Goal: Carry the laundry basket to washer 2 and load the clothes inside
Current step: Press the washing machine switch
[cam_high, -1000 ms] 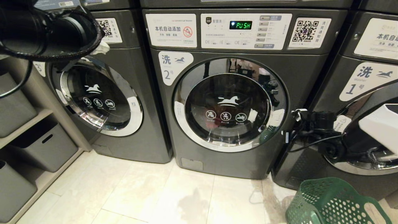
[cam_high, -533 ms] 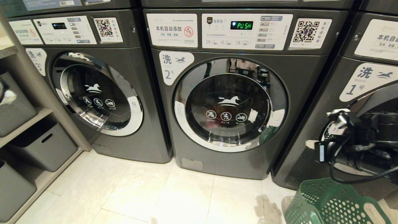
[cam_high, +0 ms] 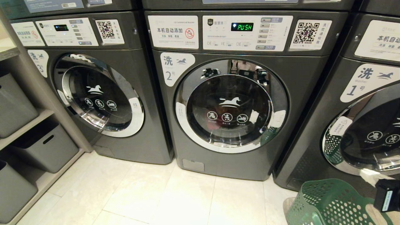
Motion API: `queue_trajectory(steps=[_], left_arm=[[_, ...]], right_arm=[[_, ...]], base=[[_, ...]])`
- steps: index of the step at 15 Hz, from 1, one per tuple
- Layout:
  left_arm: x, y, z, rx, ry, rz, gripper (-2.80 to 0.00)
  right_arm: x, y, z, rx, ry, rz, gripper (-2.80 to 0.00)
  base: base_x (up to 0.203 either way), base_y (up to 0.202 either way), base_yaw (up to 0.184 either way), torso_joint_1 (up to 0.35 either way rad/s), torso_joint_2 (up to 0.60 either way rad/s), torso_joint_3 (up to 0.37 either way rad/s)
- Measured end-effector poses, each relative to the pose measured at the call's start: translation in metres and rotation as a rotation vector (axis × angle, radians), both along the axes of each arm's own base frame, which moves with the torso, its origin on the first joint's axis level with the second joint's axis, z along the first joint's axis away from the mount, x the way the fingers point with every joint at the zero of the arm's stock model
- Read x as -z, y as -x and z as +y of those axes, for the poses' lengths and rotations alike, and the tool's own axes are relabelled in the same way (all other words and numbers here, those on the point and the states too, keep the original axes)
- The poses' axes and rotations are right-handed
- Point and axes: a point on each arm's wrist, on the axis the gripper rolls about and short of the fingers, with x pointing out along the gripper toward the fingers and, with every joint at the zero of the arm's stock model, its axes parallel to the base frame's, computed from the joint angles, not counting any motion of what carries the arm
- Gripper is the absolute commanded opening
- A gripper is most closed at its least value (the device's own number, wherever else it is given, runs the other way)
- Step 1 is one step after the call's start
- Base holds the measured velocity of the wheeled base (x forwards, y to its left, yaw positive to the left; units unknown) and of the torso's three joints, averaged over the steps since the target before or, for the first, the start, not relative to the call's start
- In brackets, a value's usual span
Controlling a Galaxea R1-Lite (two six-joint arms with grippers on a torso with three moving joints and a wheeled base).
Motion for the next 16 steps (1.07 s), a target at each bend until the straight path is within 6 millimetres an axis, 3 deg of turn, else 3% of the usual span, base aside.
queue_trajectory(steps=[2, 6, 9, 12, 16], left_arm=[[0.032, 0.0, -0.002, 0.128, -0.062, 0.0, -2.8], [0.044, 0.002, -0.004, 0.325, -0.053, -0.066, -2.8], [0.05, 0.014, -0.002, 0.269, -0.086, -0.175, -2.8], [0.056, 0.023, -0.001, 0.234, -0.147, -0.255, -2.8], [0.058, 0.026, -0.001, 0.226, -0.165, -0.288, -2.8]], right_arm=[[0.002, 0.017, -0.003, 0.028, 0.021, -0.038, -2.8], [0.016, 0.042, -0.003, 0.026, 0.12, -0.062, -2.8], [0.019, 0.061, -0.002, 0.035, 0.131, -0.101, -2.8], [0.028, 0.091, 0.001, 0.033, 0.134, -0.138, -2.8], [0.061, 0.119, 0.004, 0.003, 0.099, -0.069, -2.8]], base=[[0.0, 0.0, 0.0, 0.0, 0.0, 0.0], [0.0, 0.0, 0.0, 0.0, 0.0, 0.0], [0.0, 0.0, 0.0, 0.0, 0.0, 0.0], [0.0, 0.0, 0.0, 0.0, 0.0, 0.0], [0.0, 0.0, 0.0, 0.0, 0.0, 0.0]])
